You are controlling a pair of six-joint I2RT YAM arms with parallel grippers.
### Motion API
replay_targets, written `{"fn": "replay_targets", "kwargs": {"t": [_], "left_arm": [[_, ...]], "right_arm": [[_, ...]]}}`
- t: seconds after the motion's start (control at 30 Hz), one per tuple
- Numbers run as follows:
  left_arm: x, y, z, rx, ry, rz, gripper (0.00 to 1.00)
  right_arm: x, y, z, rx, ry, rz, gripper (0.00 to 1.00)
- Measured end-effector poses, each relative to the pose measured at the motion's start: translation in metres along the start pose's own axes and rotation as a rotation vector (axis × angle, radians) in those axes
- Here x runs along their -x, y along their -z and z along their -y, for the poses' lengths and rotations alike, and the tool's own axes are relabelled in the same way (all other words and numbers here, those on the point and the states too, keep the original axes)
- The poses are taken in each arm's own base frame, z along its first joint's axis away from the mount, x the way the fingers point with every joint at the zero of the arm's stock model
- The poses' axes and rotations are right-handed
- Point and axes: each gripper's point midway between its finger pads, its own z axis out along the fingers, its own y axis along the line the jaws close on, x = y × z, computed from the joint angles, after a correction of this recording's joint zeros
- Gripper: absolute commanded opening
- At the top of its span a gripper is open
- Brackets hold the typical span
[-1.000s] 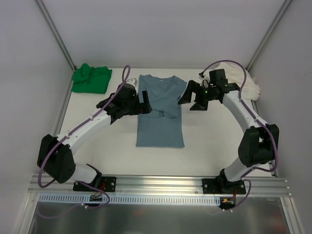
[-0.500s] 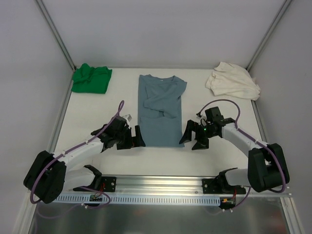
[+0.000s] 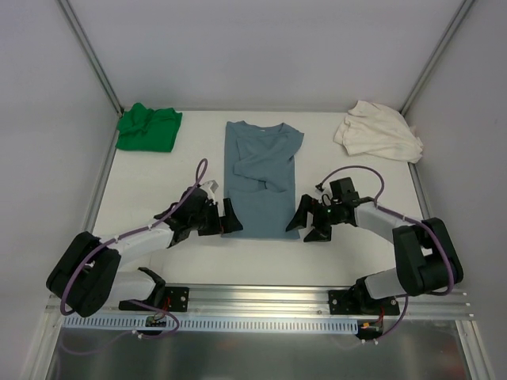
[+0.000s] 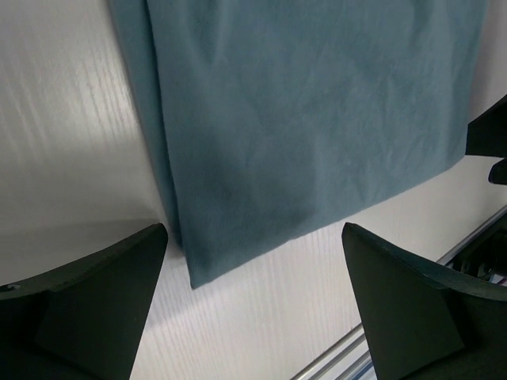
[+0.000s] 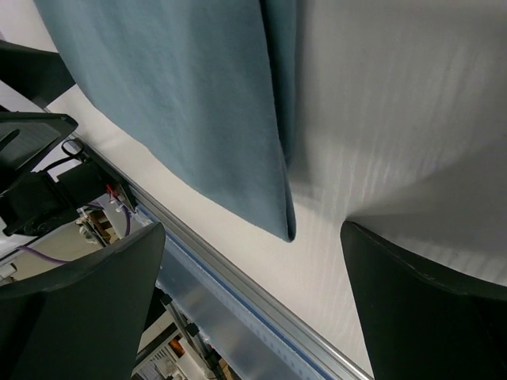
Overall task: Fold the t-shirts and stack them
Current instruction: Grab one side of the 2/3 rectangular tshirt with both arms
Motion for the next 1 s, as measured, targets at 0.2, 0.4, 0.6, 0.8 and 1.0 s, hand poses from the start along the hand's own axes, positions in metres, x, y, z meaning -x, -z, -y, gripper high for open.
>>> {"fn": "replay_targets", "kwargs": {"t": [0.2,0.4,0.6,0.8,1.0], "left_arm": [[0.014,-0.013,0.007,-0.021,-0.008,0.022,0.96],[0.015,-0.016,0.010,-0.030,-0.009,0.013,0.84],[0.002,-0.017,-0.001,0.012,-0.002,-0.038,0.00],[-0.001,-0.017,-0.002,0.012,-0.001,-0.053,0.00],[-0.013,-0.012,-0.001,-0.016,0.021,-0.078,0.00]], "right_arm": [[0.007,-0.006,-0.007,0.048,-0.002,0.004,1.00],[0.012,-0.013,-0.011,0.075,-0.005,0.002,0.39],[0.011,-0.030,0.002,0.051,-0.061,-0.034,0.00],[0.009,-0.035,0.003,0.066,-0.072,-0.037,0.00],[-0.008,-0.030,0.006,0.072,-0.066,-0.031,0.00]]}}
